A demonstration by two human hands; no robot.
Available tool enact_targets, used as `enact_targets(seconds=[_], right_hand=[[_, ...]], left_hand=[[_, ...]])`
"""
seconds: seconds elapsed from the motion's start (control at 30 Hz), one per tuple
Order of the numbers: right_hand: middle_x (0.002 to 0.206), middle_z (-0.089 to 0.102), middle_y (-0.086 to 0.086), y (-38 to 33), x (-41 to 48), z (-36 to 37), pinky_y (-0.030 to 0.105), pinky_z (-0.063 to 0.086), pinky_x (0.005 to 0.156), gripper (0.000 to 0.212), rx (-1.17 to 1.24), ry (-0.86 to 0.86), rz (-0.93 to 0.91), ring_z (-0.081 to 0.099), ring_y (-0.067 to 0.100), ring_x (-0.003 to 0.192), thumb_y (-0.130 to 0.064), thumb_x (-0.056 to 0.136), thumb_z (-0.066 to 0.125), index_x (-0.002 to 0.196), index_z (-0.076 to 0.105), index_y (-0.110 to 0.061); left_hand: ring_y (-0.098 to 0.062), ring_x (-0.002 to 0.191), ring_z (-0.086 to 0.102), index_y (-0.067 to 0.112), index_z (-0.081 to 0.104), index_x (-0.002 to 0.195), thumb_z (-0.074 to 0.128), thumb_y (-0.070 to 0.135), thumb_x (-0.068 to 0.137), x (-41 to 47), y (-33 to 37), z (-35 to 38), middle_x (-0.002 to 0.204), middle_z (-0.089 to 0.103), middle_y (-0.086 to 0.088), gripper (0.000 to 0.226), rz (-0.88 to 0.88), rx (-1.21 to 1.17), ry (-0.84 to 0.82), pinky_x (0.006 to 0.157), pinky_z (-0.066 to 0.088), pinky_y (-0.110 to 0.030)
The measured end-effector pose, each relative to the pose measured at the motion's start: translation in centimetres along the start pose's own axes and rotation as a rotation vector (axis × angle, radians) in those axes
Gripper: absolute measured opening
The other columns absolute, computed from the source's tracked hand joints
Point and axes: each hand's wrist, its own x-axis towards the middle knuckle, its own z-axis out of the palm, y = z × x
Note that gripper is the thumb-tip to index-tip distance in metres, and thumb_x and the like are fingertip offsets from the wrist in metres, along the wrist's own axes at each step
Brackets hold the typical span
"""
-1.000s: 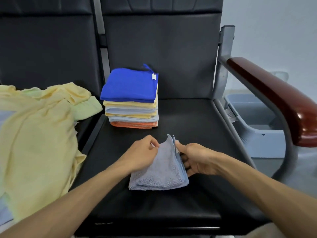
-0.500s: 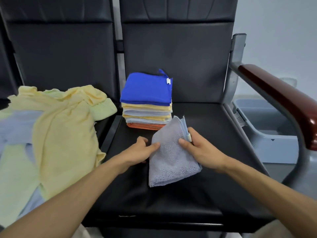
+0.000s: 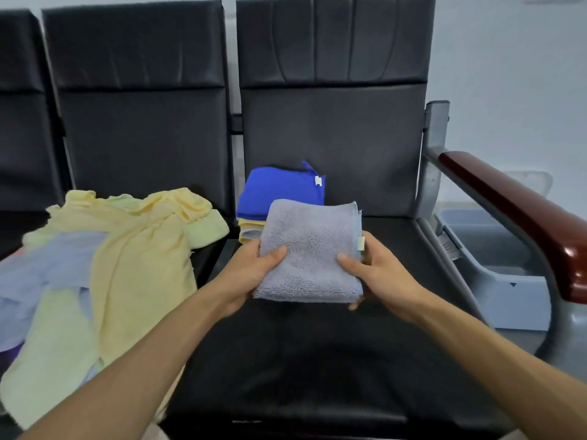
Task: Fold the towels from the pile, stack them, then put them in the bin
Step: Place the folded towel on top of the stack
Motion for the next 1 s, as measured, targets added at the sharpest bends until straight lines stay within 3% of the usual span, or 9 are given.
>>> enact_targets(seconds=[0.13,0.27,0.37,0.43,0.53,0.67,0.8,0.9,1.0], right_hand=[[0.106,0.063,0.013,-2.1,4.4,0.4,0.027,0.049,0.044,0.024,-0.118,0.102,-0.114,0.064,0.016,0.063,-0.018,0.096,0.058,0.118,0.047,-0.016],[0.104,0.062,0.008,-4.7,9.4,0.8,0.027,0.051,0.046,0.02,-0.132,0.152,-0.177,0.061,0.013,0.069,-0.016,0.097,0.055,0.116,0.047,-0.014],[0.107,0.061,0.004,-5.9,13.1,0.8,0.036,0.057,0.056,0.024,-0.132,0.17,-0.162,0.063,0.016,0.078,-0.019,0.098,0.055,0.119,0.046,-0.015],[0.109,0.06,0.005,-5.9,15.6,0.6,0.033,0.058,0.052,0.026,-0.146,0.195,-0.163,0.063,0.017,0.081,-0.021,0.097,0.057,0.119,0.045,-0.016],[0.107,0.059,0.007,-4.3,18.6,0.3,0.022,0.05,0.048,0.034,-0.188,0.23,-0.097,0.062,0.017,0.074,-0.021,0.094,0.061,0.122,0.042,-0.016],[0.111,0.061,0.013,-0.9,20.7,0.4,0.026,0.053,0.051,0.044,-0.299,0.237,0.057,0.063,0.02,0.064,-0.018,0.091,0.065,0.127,0.041,-0.013],[0.111,0.061,0.009,-0.5,20.4,0.7,0.025,0.053,0.058,0.045,-0.341,0.303,0.044,0.064,0.019,0.073,-0.018,0.091,0.063,0.13,0.042,-0.014],[0.102,0.06,0.003,-1.2,19.2,0.6,0.023,0.046,0.06,0.052,-0.419,0.332,0.027,0.057,0.012,0.078,-0.018,0.09,0.062,0.136,0.039,-0.013],[0.108,0.057,0.003,-1.9,17.2,1.3,0.027,0.045,0.073,0.051,-0.551,0.355,-0.02,0.054,0.018,0.094,-0.016,0.089,0.061,0.135,0.039,-0.01]], left_hand=[[-0.004,0.093,0.06,0.017,0.047,0.125,0.057,0.024,0.096,2.9,3.1,-0.9,0.113,0.061,0.006,0.031,0.099,0.265,0.155,0.072,0.049,-0.018],[-0.017,0.086,0.064,0.031,0.028,0.13,0.065,0.012,0.09,6.3,7.4,-3.5,0.113,0.057,-0.003,0.058,0.156,0.142,0.094,0.064,0.056,-0.032],[-0.016,0.081,0.061,0.026,0.049,0.125,0.061,0.009,0.092,9.1,9.4,-5.0,0.114,0.056,-0.003,0.039,0.255,0.364,0.027,0.058,0.053,-0.027],[-0.016,0.082,0.061,0.024,0.058,0.12,0.061,0.011,0.092,11.5,9.2,-5.7,0.115,0.057,-0.002,0.03,0.279,0.452,0.06,0.062,0.054,-0.03],[-0.02,0.082,0.065,0.022,0.053,0.129,0.062,0.016,0.093,14.4,7.0,-6.2,0.117,0.058,-0.001,0.038,0.179,0.505,0.087,0.076,0.058,-0.038],[-0.018,0.094,0.064,0.019,0.046,0.139,0.065,0.022,0.092,16.6,3.3,-6.4,0.131,0.054,-0.003,0.052,0.077,0.553,0.092,0.086,0.054,-0.033],[-0.012,0.109,0.055,0.022,0.041,0.144,0.064,0.028,0.092,17.0,2.8,-6.2,0.141,0.041,0.003,0.057,0.116,0.604,0.122,0.088,0.043,-0.02],[-0.019,0.127,0.045,0.02,0.037,0.147,0.062,0.029,0.093,16.1,3.4,-6.3,0.146,0.031,-0.003,0.061,0.142,0.668,0.166,0.102,0.037,-0.027],[-0.016,0.124,0.046,0.021,0.04,0.146,0.057,0.027,0.095,13.6,3.5,-6.7,0.142,0.034,0.001,0.054,0.19,0.673,0.202,0.108,0.039,-0.034]])
